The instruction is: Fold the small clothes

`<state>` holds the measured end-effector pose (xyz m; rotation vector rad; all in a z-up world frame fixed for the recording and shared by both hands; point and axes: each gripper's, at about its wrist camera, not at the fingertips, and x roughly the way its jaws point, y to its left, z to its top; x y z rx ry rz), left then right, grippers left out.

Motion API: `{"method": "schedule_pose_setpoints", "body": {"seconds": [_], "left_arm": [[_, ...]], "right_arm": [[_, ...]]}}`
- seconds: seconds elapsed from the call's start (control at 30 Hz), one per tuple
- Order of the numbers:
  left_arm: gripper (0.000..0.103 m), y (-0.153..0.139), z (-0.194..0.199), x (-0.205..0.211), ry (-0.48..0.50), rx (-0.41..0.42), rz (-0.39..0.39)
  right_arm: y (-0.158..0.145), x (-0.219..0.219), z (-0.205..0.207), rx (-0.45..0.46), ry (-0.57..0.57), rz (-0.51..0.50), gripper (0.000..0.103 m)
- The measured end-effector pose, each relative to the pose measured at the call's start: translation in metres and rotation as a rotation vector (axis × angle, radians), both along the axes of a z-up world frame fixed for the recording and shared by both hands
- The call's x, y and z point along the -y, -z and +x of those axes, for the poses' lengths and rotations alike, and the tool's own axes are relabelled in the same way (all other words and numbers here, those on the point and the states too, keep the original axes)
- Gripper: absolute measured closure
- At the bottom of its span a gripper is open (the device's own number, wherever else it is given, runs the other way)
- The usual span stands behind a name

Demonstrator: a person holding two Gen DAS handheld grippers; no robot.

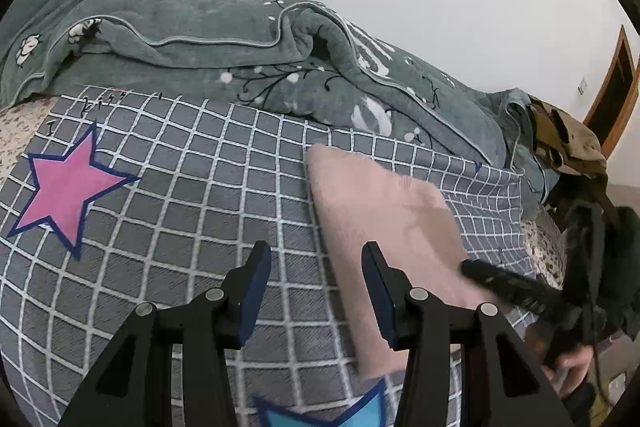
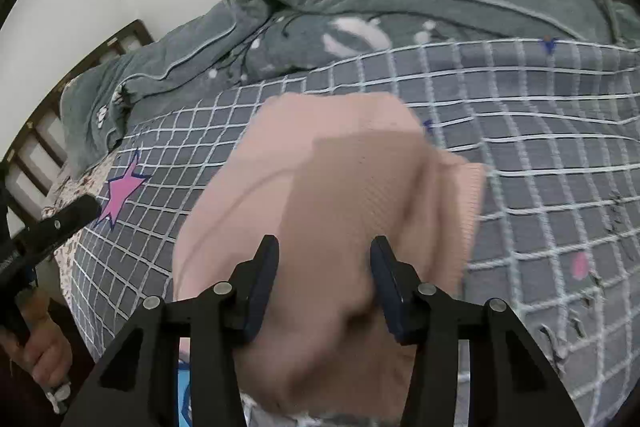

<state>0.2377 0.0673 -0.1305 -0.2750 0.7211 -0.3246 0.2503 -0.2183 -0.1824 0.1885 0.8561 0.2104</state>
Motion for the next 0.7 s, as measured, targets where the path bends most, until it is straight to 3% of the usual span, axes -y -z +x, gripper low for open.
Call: {"method": "schedule_pose_setpoints", "body": {"seconds": [0.2, 0.23, 0.27, 0.37, 0.43, 0.5, 0.7], "left_arm": [[0.058, 0.011, -0.005, 0.003, 0.038, -0.029, -0.047], [0.058, 0.012, -0.006, 0.005, 0.044, -0.030, -0.041], [0.058, 0.012, -0.008, 0.007, 0.048, -0.027, -0.030], [0.058, 0.016, -0.011, 0.005, 0.051, -0.017, -0.003], [0.058, 0.018, -0.011, 0.003, 0.054, -0.022, -0.003], [0.058, 0.021, -0.010, 0.002, 0.064, -0.033, -0.014], [0.056, 0.023, -0.002, 0.019, 0.113, -0.070, -0.059]], "right_arm": [[0.006, 0.008, 0.000, -0.021, 0.038, 0.109, 0.056], [0.009, 0.003, 0.005, -0.023, 0.045, 0.106, 0.065], [0.009, -0.001, 0.008, -0.023, 0.065, 0.095, 0.090], [-0.006, -0.009, 0.000, 0.071, 0.027, 0.087, 0.091], [-0.026, 0.009, -0.021, 0.192, 0.032, 0.159, 0.092], [-0.027, 0.031, -0.036, 0.230, 0.065, 0.209, 0.092], [0.033, 0.080, -0.044, 0.117, 0.208, 0.255, 0.092]]}}
